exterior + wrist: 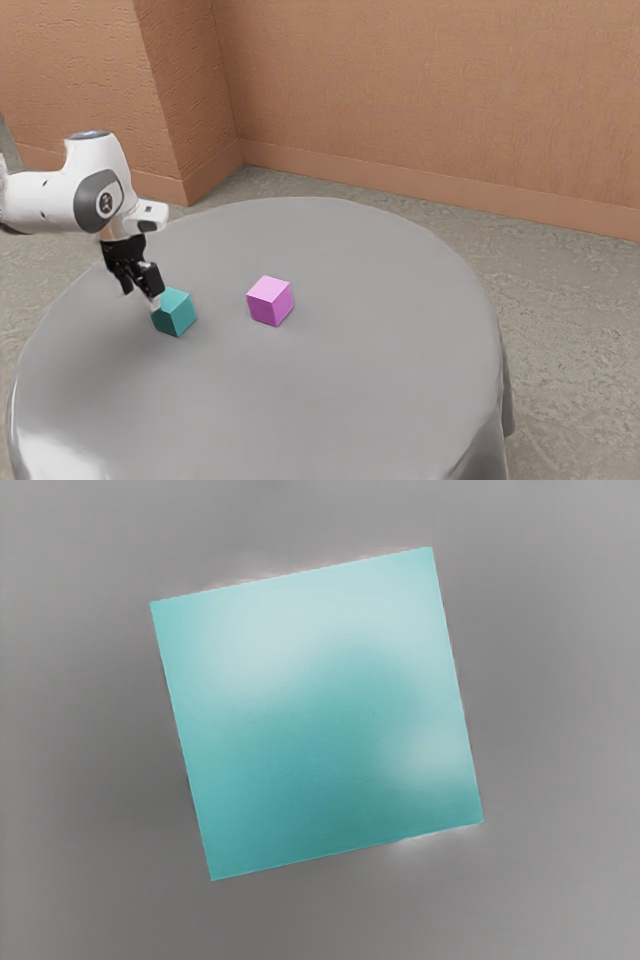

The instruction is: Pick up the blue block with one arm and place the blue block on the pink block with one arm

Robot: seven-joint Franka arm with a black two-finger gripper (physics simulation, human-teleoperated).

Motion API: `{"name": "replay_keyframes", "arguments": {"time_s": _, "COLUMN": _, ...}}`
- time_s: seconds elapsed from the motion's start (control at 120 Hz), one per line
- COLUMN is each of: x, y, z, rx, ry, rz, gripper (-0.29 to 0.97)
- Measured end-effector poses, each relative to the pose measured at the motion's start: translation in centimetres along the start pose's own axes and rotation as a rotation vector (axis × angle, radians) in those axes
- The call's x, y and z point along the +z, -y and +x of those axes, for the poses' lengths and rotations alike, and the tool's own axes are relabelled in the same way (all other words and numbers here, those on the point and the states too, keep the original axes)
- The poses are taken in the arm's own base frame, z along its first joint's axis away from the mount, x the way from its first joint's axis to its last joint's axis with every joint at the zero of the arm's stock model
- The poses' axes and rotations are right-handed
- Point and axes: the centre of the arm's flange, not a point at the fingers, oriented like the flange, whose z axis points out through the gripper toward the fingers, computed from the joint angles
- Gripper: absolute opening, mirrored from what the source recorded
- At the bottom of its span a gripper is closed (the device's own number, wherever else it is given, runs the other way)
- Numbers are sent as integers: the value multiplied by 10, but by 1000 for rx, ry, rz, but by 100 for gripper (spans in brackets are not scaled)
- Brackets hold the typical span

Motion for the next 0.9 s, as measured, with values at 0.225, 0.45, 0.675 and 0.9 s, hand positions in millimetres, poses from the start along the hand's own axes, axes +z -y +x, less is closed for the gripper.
{"name": "replay_keyframes", "arguments": {"time_s": 0.225, "x": 7, "y": -5, "z": 20, "rx": 20, "ry": -1, "rz": 2, "gripper": 68}}
{"name": "replay_keyframes", "arguments": {"time_s": 0.45, "x": 12, "y": -13, "z": 26, "rx": 9, "ry": -7, "rz": -17, "gripper": 68}}
{"name": "replay_keyframes", "arguments": {"time_s": 0.675, "x": 31, "y": -15, "z": 27, "rx": -35, "ry": 12, "rz": -46, "gripper": 68}}
{"name": "replay_keyframes", "arguments": {"time_s": 0.9, "x": 43, "y": -15, "z": 30, "rx": -39, "ry": 27, "rz": -34, "gripper": 68}}
